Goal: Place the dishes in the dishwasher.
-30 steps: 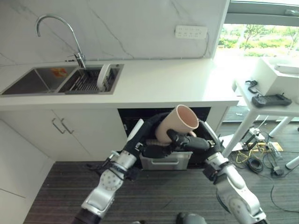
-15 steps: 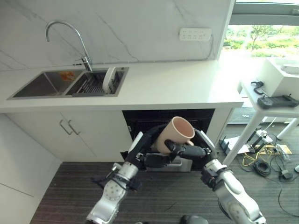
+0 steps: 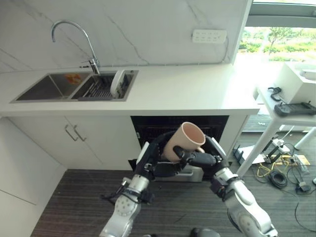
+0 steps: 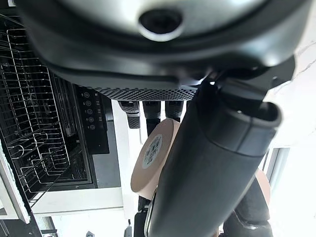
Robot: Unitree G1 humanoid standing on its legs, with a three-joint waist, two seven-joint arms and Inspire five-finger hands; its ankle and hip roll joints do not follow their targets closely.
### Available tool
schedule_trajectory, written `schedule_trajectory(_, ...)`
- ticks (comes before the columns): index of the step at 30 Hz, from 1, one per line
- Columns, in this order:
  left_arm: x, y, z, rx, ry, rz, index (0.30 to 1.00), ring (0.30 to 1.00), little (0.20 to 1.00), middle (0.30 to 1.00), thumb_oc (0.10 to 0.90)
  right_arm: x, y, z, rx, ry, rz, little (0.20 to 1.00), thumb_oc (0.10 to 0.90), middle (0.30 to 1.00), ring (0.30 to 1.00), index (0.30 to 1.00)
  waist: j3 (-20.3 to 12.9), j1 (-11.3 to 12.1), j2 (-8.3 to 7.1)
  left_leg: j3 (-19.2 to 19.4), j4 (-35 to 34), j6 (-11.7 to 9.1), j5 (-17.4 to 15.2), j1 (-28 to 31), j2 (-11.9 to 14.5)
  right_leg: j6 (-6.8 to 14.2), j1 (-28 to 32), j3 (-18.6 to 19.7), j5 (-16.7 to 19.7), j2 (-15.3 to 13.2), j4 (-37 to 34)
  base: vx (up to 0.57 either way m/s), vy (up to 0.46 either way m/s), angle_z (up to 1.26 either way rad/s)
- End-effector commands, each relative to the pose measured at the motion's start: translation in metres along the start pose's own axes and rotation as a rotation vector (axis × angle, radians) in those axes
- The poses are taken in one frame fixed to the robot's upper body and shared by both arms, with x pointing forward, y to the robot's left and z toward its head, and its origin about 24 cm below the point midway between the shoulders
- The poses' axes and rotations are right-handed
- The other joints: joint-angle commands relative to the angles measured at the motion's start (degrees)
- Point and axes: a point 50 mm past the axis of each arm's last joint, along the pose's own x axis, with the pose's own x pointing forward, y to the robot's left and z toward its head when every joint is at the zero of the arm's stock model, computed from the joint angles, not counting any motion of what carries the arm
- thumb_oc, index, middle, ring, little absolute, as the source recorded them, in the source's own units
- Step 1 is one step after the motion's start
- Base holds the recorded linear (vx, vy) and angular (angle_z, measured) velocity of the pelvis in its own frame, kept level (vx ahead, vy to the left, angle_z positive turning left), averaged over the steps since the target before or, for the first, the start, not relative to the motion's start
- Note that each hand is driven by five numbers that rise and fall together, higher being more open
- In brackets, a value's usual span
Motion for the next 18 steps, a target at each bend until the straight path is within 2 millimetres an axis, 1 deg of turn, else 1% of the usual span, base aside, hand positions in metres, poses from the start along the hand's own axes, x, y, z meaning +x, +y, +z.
schedule_trajectory(1,-0.045,0.136,0.002,0.049,0.033,0.838,0.900,0.900,0.900,0.900,0.800,-0.005,-0.018,0.116,-0.009,-0.685,-0.110,0.300,0.400,0.300,0.300,0.300,-0.28,-1.75,-1.49,-2.98,3.72,-1.09,-10.28,1.97,3.08,6.79,7.99,0.04,-4.69,-3.65,-5.29,0.00,0.000,0.00)
schedule_trajectory(6,-0.053,0.139,-0.006,0.012,0.051,0.902,0.900,0.900,0.900,0.900,0.800,-0.005,-0.021,0.118,-0.002,-0.698,-0.134,0.300,0.400,0.300,0.300,0.300,-0.34,-1.90,-1.38,-2.92,3.72,-1.00,-10.31,2.08,3.04,6.64,8.01,0.36,-4.80,-3.48,-5.29,0.00,0.000,0.00)
schedule_trajectory(18,-0.053,0.136,-0.009,0.011,0.072,0.904,0.900,0.900,0.900,0.900,0.800,-0.010,-0.026,0.124,0.031,-0.756,-0.196,0.300,0.400,0.300,0.300,0.300,-0.05,-2.32,-1.24,-2.56,3.72,-0.81,-10.29,2.20,3.05,6.48,7.84,0.90,-4.70,-3.16,-5.29,0.00,0.000,0.00)
